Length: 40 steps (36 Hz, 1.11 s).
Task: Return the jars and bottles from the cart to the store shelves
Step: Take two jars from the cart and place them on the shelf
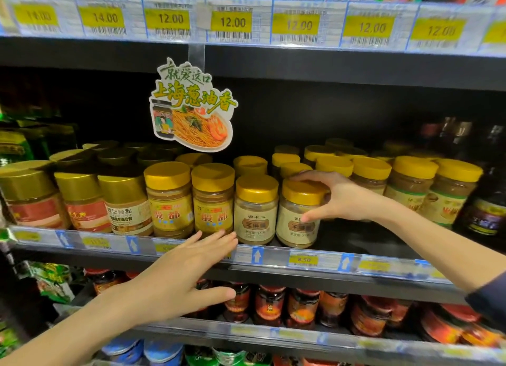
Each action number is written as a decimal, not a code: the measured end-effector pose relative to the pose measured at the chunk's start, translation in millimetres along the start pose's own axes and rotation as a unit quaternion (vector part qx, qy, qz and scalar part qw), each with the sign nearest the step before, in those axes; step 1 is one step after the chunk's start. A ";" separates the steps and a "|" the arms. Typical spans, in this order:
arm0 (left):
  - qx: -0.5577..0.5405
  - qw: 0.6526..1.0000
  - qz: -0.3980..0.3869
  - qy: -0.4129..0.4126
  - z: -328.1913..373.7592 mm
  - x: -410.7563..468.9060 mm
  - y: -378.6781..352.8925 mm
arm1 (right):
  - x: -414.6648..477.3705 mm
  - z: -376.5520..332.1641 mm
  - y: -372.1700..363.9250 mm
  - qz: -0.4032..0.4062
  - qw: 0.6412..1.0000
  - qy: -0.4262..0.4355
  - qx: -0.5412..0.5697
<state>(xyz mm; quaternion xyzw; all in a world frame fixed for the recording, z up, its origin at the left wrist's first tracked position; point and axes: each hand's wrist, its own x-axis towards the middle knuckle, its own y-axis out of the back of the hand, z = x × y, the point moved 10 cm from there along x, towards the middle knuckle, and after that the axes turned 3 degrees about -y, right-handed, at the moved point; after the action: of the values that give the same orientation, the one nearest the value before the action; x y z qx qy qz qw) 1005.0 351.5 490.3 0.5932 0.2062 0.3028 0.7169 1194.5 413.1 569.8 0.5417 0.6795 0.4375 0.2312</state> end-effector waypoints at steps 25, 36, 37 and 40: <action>0.026 0.999 0.016 -0.031 -24.7 -38.7 18.1 | -45.7 -60.6 -14.6 0.067 0.974 0.035 -0.214; 0.070 0.995 -0.008 0.072 -114.9 -195.6 30.5 | -55.0 -178.5 -152.4 -0.019 0.978 0.072 -0.193; 0.073 0.994 -0.012 0.086 -126.2 -215.5 30.6 | -51.3 -190.4 -169.1 -0.033 0.978 0.076 -0.192; 0.061 0.988 -0.023 0.139 -154.7 -281.2 33.3 | -38.9 -230.6 -219.5 -0.060 0.974 0.110 -0.187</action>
<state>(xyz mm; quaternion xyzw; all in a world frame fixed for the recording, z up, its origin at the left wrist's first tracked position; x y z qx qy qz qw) 691.6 276.7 472.3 0.5830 0.3352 0.3527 0.6506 907.5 290.6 495.8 0.3956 0.6386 0.5987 0.2779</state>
